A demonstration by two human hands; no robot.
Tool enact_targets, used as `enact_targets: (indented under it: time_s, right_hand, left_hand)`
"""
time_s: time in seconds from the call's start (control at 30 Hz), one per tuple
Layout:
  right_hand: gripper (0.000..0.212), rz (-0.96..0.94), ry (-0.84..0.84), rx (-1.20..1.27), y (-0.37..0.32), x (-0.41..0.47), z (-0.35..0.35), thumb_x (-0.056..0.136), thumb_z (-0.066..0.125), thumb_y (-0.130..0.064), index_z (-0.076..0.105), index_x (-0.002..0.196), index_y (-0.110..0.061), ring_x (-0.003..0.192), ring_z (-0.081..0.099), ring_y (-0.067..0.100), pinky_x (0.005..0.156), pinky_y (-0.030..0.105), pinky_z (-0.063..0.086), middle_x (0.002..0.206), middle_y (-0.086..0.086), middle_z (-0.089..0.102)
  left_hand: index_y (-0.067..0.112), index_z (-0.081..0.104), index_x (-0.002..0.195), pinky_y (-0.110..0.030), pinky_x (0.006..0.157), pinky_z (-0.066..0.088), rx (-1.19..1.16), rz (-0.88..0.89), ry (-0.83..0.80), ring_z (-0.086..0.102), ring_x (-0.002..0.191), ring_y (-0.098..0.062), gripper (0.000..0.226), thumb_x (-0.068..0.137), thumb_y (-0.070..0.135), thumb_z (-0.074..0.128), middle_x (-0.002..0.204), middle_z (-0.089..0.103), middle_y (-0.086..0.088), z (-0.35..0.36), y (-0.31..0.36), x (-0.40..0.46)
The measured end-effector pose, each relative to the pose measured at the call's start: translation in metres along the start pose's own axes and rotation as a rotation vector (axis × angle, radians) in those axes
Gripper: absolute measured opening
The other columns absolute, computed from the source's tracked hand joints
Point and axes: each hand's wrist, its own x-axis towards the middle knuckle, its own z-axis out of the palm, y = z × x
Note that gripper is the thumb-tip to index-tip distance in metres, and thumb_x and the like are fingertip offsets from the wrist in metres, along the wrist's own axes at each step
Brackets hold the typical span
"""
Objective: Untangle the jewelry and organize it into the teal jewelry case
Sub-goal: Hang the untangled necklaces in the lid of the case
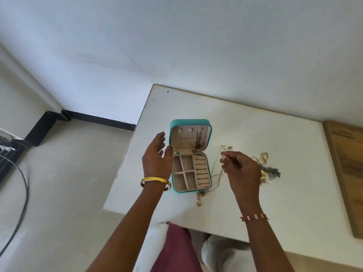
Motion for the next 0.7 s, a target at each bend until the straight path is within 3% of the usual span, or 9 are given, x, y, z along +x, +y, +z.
enact_targets:
  time_s: [0.17,0.3,0.4,0.5,0.6,0.7]
  right_hand:
    - [0.014,0.104,0.018,0.015,0.016,-0.023,-0.027,0.084,0.061,-0.004,0.067,0.085,-0.016,0.074,0.064,0.020,0.078,0.043,0.056,0.078,0.007,0.068]
    - [0.012,0.152,-0.014,-0.013,0.031,-0.045,-0.033,0.084,0.061,-0.006,0.068,0.085,-0.015,0.075,0.063,0.020,0.079,0.040,0.055,0.079,0.007,0.068]
    - [0.010,0.133,-0.065,-0.081,0.041,-0.057,-0.028,0.084,0.062,-0.006,0.070,0.089,-0.010,0.073,0.060,0.016,0.075,0.030,0.053,0.080,0.005,0.067]
    - [0.015,0.038,-0.116,-0.214,0.047,-0.064,-0.019,0.085,0.061,-0.006,0.070,0.096,-0.009,0.074,0.057,0.011,0.066,0.008,0.041,0.088,0.006,0.068]
    - [0.028,-0.092,-0.185,-0.381,0.051,-0.065,-0.009,0.088,0.057,-0.008,0.064,0.115,-0.011,0.084,0.056,0.015,0.072,0.011,0.037,0.099,0.008,0.061]
    - [0.036,-0.189,-0.273,-0.568,0.056,-0.066,-0.005,0.091,0.052,-0.012,0.056,0.127,-0.015,0.097,0.053,0.023,0.076,0.020,0.039,0.103,0.011,0.053]
  left_hand:
    - [0.011,0.054,0.120,0.006,0.066,0.038,-0.067,-0.017,0.105,0.054,0.091,-0.011,0.034,0.087,0.001,0.053,0.107,0.057,0.000,-0.007,-0.005,-0.040]
    - [0.008,0.058,0.112,0.007,0.064,0.036,-0.056,-0.018,0.103,0.054,0.085,-0.011,0.027,0.087,0.001,0.052,0.100,0.058,0.001,-0.006,-0.008,-0.071]
    - [0.007,0.061,0.107,0.006,0.064,0.037,-0.030,-0.020,0.082,0.055,0.084,-0.012,0.024,0.087,-0.001,0.051,0.099,0.061,-0.002,-0.002,-0.013,-0.087]
    - [0.008,0.065,0.104,0.004,0.070,0.038,0.051,0.022,0.021,0.058,0.090,-0.015,0.023,0.086,0.000,0.052,0.102,0.065,-0.005,0.003,-0.018,-0.101]
    - [0.013,0.065,0.108,-0.015,0.090,0.041,0.206,0.136,-0.094,0.059,0.104,-0.020,0.026,0.087,0.002,0.052,0.112,0.065,-0.006,0.006,-0.024,-0.113]
    - [0.012,0.056,0.123,-0.015,0.099,0.027,0.411,0.270,-0.238,0.048,0.122,-0.020,0.038,0.088,0.000,0.049,0.129,0.056,-0.005,0.009,-0.031,-0.114]
